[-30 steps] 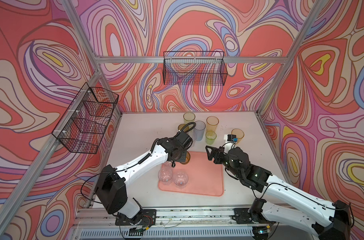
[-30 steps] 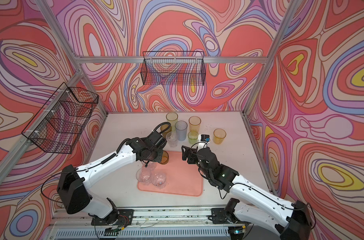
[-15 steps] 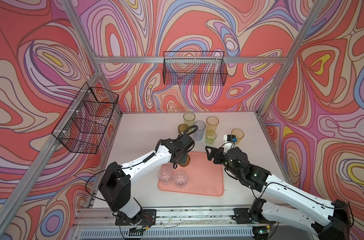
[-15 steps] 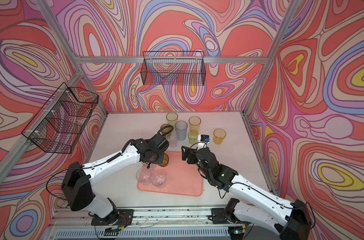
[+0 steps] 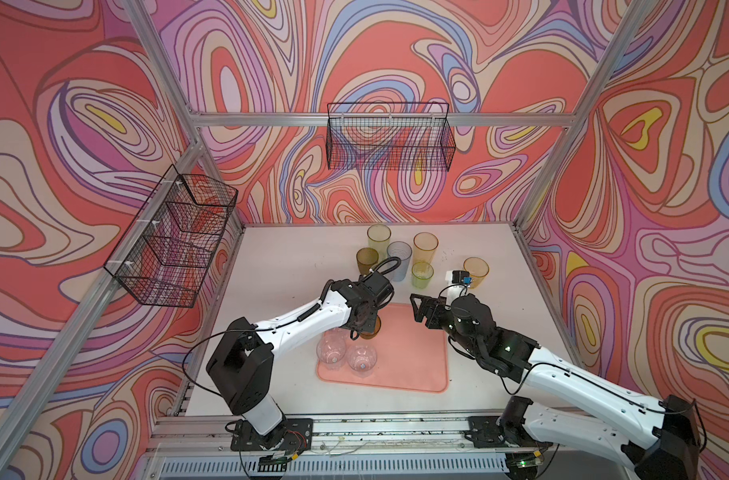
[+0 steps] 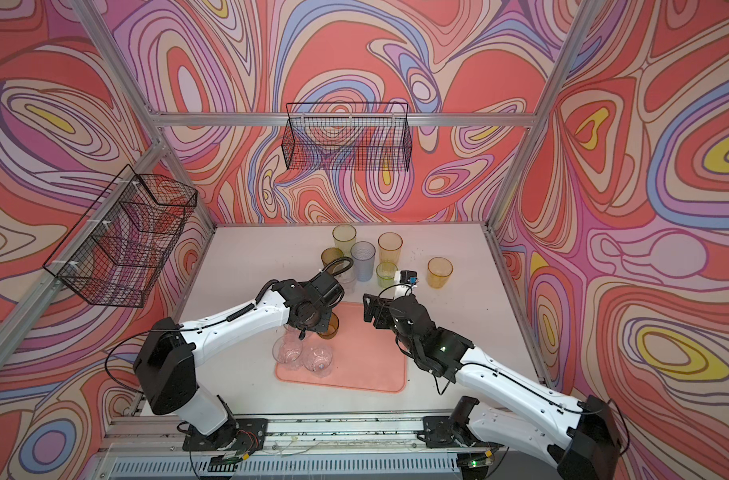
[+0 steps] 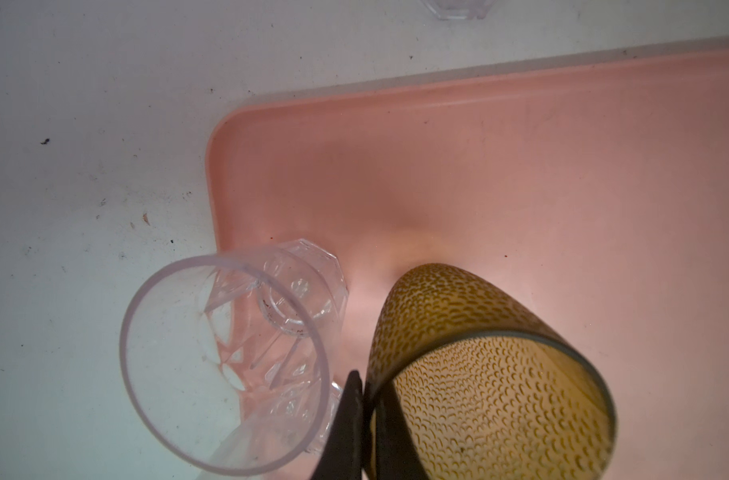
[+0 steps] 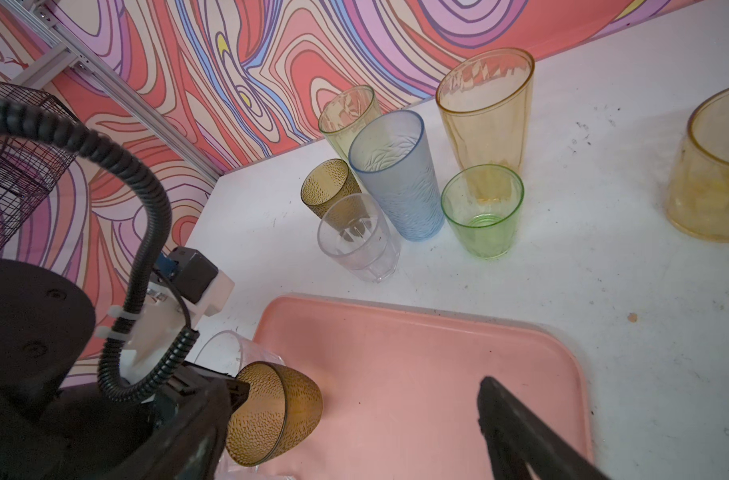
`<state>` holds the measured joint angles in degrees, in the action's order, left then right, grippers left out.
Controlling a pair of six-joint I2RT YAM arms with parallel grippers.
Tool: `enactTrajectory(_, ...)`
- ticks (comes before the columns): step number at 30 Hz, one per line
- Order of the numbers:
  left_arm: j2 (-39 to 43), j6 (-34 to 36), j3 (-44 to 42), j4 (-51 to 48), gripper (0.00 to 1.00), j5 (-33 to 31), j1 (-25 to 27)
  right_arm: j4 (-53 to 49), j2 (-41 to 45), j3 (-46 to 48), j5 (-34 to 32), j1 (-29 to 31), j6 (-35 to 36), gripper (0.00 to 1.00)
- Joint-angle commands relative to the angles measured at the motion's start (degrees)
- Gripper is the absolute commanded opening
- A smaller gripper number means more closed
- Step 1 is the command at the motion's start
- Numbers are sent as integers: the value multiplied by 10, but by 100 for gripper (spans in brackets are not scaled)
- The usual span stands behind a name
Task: Place the glasses into the tray
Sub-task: 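Lower the amber glass onto the tray and open the left gripper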
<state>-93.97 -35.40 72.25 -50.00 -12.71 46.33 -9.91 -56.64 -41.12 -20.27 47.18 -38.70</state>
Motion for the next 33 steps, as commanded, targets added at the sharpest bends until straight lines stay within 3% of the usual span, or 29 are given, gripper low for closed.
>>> enactTrajectory(1, -9, -14, -4, -18, 3, -14, 8, -6, -5, -11, -4, -3, -2, 96)
enactTrajectory(12, -19, -21, -4, -19, 10, -15, 12, -15, -2, -9, -10, -3, -12, 96)
enactTrajectory(18, -15, -21, -4, -16, 24, -15, 14, -21, 5, -8, -8, -3, -16, 96)
enactTrajectory(28, 1, -19, 11, -13, 39, -14, 17, -28, 12, -10, -12, -2, -25, 96)
enactTrajectory(33, 22, -14, 18, -11, 55, -13, 17, -38, 14, -14, -17, -3, -29, 96)
